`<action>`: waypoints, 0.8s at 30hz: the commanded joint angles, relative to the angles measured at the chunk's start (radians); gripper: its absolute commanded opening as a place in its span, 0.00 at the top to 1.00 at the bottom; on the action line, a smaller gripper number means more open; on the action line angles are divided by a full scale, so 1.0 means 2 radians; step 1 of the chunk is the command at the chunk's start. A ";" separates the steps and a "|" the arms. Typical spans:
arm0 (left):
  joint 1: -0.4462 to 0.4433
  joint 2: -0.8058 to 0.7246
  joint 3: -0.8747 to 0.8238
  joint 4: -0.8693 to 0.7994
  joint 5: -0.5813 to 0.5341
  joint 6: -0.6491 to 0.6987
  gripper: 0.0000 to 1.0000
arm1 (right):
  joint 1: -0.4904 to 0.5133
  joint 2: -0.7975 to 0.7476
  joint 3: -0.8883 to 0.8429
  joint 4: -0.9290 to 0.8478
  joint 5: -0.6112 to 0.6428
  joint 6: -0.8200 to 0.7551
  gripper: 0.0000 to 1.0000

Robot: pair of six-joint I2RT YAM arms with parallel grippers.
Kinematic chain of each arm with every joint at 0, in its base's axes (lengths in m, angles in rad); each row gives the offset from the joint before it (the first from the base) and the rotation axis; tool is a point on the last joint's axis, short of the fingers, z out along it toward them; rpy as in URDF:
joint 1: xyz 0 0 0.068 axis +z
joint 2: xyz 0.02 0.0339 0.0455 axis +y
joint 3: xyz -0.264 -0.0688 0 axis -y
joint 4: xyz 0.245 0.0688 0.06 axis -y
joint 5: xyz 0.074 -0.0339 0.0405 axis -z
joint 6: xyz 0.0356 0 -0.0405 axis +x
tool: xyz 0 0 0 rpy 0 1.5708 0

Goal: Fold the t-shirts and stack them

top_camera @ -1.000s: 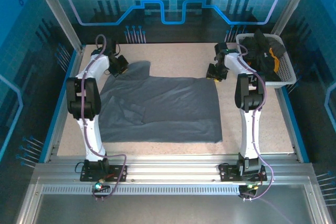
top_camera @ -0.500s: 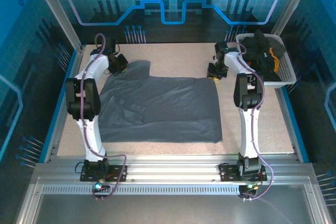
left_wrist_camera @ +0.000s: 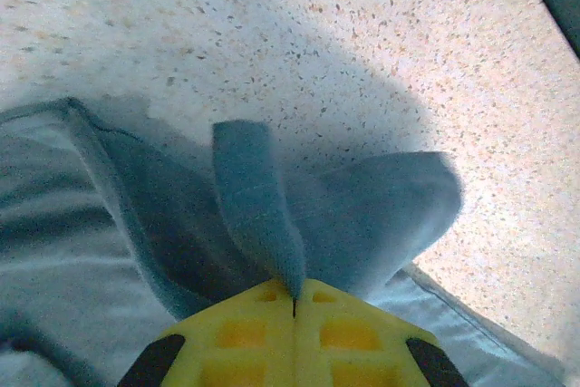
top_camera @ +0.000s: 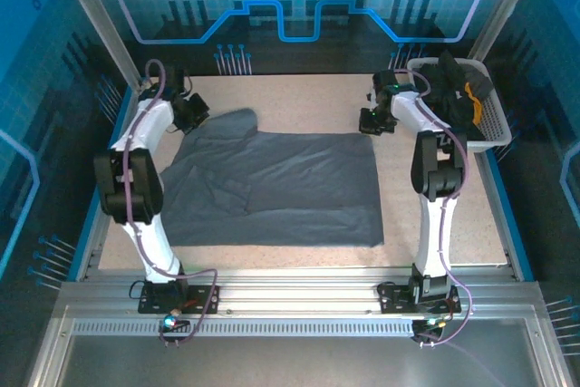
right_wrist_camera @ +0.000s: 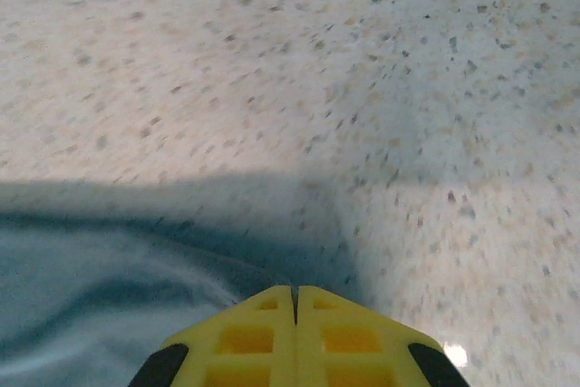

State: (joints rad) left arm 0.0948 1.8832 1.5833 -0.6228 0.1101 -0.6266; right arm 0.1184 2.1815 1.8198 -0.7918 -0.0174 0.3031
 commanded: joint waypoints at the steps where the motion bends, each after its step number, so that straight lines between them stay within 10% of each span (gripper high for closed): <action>1: 0.011 -0.068 -0.042 -0.008 -0.005 -0.002 1.00 | 0.014 -0.074 -0.056 0.035 0.014 -0.009 1.00; 24: 0.030 -0.388 -0.344 -0.094 -0.199 -0.063 1.00 | 0.033 -0.256 -0.356 0.074 0.056 0.065 1.00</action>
State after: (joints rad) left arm 0.1452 1.1492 0.9283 -0.7616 -0.2089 -0.7151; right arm 0.1722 1.6997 1.1294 -0.6342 0.0719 0.4046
